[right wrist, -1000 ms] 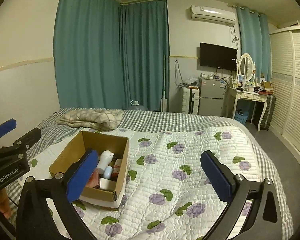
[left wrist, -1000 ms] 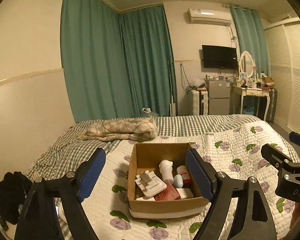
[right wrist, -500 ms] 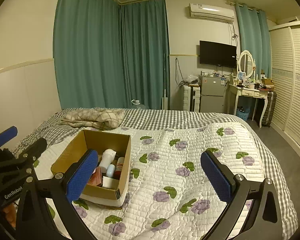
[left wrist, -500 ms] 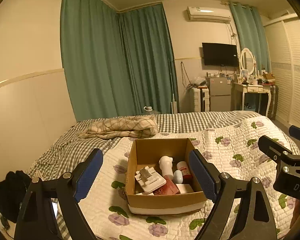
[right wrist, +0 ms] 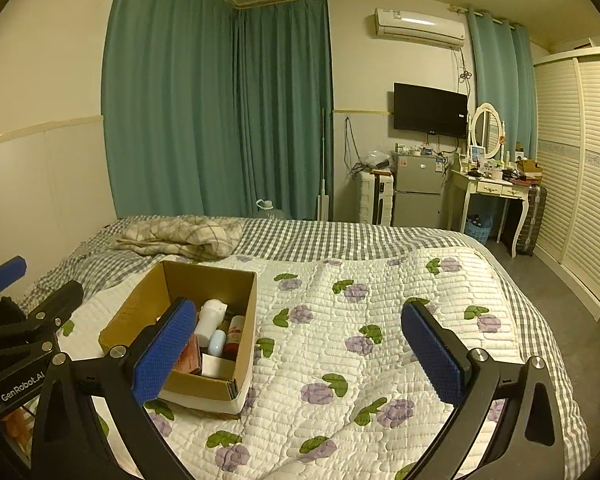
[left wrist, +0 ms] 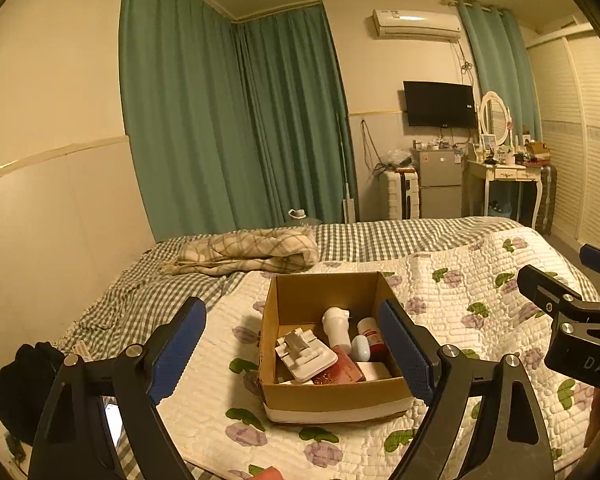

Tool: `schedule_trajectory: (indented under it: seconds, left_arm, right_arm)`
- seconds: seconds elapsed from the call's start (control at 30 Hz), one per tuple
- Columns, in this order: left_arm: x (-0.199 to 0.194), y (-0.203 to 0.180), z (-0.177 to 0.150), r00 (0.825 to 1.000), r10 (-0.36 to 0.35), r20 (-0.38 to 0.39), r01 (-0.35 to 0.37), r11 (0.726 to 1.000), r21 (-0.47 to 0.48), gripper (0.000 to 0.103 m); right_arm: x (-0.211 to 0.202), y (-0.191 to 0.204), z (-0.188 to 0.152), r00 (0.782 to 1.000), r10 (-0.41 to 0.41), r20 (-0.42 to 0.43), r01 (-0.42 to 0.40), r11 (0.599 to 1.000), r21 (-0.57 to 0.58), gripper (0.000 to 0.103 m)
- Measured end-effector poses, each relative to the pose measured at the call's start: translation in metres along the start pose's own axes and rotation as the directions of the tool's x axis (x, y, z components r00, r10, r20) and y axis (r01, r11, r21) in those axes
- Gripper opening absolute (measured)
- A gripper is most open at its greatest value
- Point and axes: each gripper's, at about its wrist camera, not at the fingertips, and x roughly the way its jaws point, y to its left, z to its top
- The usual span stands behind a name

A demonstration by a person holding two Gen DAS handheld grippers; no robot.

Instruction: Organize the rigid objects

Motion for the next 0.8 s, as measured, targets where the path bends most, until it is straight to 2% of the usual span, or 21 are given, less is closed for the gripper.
schedule_trajectory:
  seconds: [0.8]
  left_arm:
    - [0.0009, 0.0033, -0.0031, 1.000, -0.010, -0.017, 0.010, 1.000, -0.009, 0.091]
  right_arm:
    - [0.0006, 0.0024, -0.0032, 1.000, 0.008, -0.011, -0.008, 1.000, 0.000, 0.103]
